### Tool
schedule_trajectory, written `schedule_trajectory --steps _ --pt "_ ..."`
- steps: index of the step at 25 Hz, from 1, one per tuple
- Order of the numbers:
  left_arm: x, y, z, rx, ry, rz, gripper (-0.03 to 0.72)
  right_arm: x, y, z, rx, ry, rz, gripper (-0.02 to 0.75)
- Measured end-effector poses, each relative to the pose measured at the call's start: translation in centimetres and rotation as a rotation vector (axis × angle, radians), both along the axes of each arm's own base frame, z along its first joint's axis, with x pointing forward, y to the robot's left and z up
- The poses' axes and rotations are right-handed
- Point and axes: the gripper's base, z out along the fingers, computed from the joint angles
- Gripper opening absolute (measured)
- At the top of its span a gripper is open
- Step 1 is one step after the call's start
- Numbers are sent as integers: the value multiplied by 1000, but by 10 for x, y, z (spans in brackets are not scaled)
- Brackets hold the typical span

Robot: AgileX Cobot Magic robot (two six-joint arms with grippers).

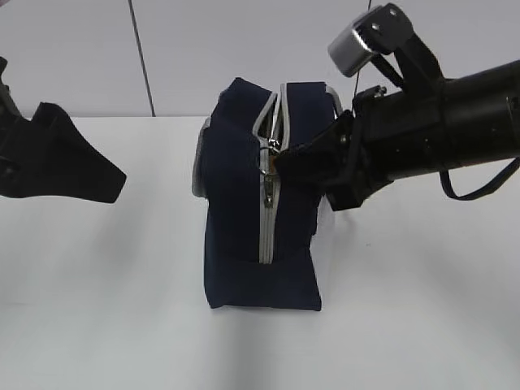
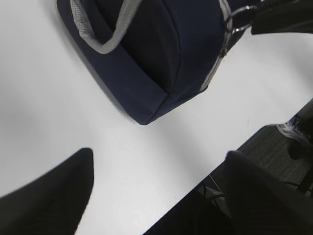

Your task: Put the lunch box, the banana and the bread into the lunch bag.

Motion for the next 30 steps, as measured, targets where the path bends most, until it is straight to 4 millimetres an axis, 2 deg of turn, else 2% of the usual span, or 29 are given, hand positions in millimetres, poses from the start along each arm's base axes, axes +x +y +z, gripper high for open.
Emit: schedule_trajectory --steps 6,16,25,30 --pt "0 -1 0 -10 3 -2 540 8 -2 6 2 -39 -66 -16" --pt "-1 -2 1 -20 5 -7 540 16 -2 16 138 -37 -185 -16" --pt "-1 -2 1 -19 -3 -24 540 27 -5 27 201 -130 -285 -16" --pt "1 -5 4 -67 -19 -15 540 29 -2 24 215 -120 -264 -16"
